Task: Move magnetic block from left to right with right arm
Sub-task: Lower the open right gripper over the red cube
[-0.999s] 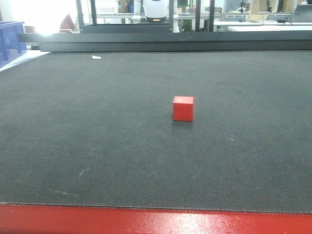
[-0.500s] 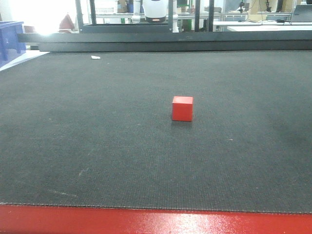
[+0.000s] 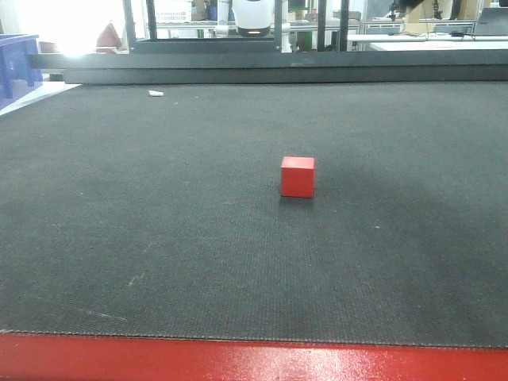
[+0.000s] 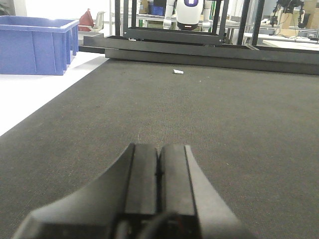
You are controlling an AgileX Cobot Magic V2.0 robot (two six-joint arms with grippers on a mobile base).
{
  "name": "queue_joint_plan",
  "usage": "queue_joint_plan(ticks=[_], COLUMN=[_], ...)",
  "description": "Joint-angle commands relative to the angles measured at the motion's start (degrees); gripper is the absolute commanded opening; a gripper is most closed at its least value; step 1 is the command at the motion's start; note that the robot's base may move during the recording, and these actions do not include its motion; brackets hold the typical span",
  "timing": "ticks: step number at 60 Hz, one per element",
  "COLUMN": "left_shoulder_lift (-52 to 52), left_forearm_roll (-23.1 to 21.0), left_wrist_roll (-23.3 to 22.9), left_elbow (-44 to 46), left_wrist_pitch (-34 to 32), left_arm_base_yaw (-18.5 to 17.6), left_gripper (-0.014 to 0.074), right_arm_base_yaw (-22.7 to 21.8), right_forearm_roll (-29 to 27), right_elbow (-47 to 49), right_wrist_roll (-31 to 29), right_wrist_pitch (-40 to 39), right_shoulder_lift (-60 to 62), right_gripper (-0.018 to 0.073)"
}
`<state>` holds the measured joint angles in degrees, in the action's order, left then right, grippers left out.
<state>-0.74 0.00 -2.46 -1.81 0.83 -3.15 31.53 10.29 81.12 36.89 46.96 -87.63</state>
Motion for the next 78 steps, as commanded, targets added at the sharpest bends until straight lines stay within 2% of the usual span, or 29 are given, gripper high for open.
queue_joint_plan(ticks=[1,16,26,45,63,73,78], left_shoulder_lift=[-0.8,-0.8,-0.8,-0.8,-0.8,-0.8,-0.8], left_forearm_roll=[0.0,0.0,0.0,0.0,0.0,0.0,0.0], left_wrist_roll=[-0.2,-0.2,-0.2,-0.2,-0.2,-0.2,-0.2], left_elbow=[-0.6,-0.6,-0.6,-0.6,-0.6,-0.6,-0.6], left_wrist_pitch=[-5.2,-5.2,-5.2,-5.2,-5.2,-5.2,-5.2], left_arm_base_yaw=[-0.3,-0.3,-0.3,-0.3,-0.3,-0.3,-0.3], left_gripper=[-0.0116,-0.0116,-0.0116,-0.0116,-0.0116,-0.0116,-0.0116], right_arm_base_yaw=[2.2,3.3,1.8,-1.3,-1.4,-1.4,-1.4], right_forearm_roll=[5.3,6.3,6.2,0.2,-3.5,-3.6,-3.6], right_elbow=[7.0,19.5,22.7,22.6,22.6,22.6,22.6], right_wrist_roll=[6.0,6.9,6.9,6.9,4.8,4.3,3.9], right_wrist_pitch=[2.3,11.6,14.2,11.4,9.2,9.6,9.8], right_shoulder_lift=[-3.4,-16.4,-21.1,-25.3,-28.8,-30.4,-30.9], right_gripper=[0.0601,0.0601,0.0601,0.0601,0.0601,0.0599,0.0563])
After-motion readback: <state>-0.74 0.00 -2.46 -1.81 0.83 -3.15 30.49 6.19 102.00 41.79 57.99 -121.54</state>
